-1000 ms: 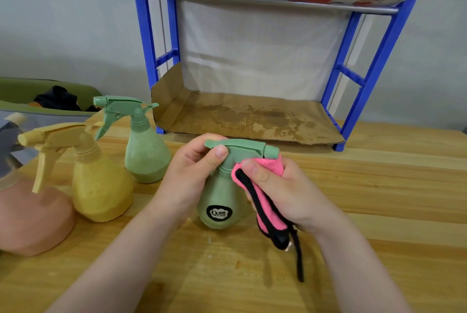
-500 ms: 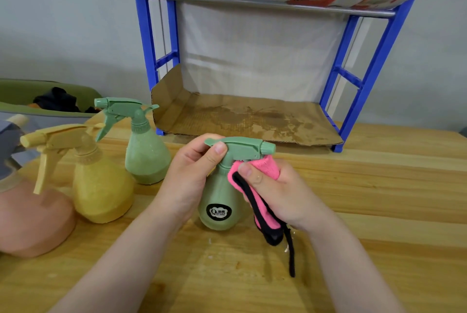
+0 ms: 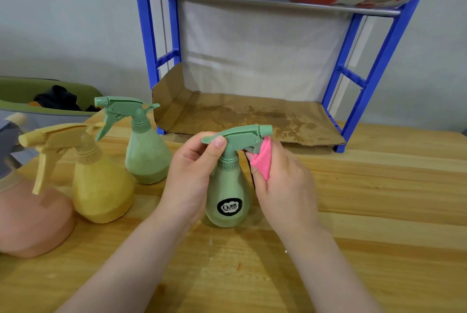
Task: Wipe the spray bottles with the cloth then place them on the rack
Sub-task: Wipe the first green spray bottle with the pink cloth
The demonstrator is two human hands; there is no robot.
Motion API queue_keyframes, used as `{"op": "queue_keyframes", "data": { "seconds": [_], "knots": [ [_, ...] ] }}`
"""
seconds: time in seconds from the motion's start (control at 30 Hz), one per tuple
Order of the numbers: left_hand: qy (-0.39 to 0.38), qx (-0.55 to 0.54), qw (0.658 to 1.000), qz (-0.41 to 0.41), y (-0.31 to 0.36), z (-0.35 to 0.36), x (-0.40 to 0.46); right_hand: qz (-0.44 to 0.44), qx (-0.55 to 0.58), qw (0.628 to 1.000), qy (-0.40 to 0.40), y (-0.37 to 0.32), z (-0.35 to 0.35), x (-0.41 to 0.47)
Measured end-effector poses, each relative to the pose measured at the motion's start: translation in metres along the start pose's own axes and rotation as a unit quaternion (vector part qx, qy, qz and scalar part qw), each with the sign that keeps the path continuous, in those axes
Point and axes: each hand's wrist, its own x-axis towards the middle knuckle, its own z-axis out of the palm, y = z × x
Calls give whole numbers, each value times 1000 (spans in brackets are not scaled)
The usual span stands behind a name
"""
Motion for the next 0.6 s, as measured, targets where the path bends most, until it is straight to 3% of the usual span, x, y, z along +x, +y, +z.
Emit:
{"op": "queue_keyframes", "data": {
  "seconds": [0.13,0.27,0.4,0.5,0.6],
  "knots": [
    [1,15,1000,-18,2,1,0,16,-49,999,-2,4,0,0],
    [-26,63,997,19,6,-8,3,56,60,996,-32,5,-3,3],
    [-146,51,988,30,9,-22,5,6,147,988,-46,14,-13,5],
    [-256,39,966,-13,14,-24,3,-39,163,985,-46,19,-16,5],
    [-300,20,952,-56,16,-25,5,-50,163,984,-41,21,-14,4]
  ]
}}
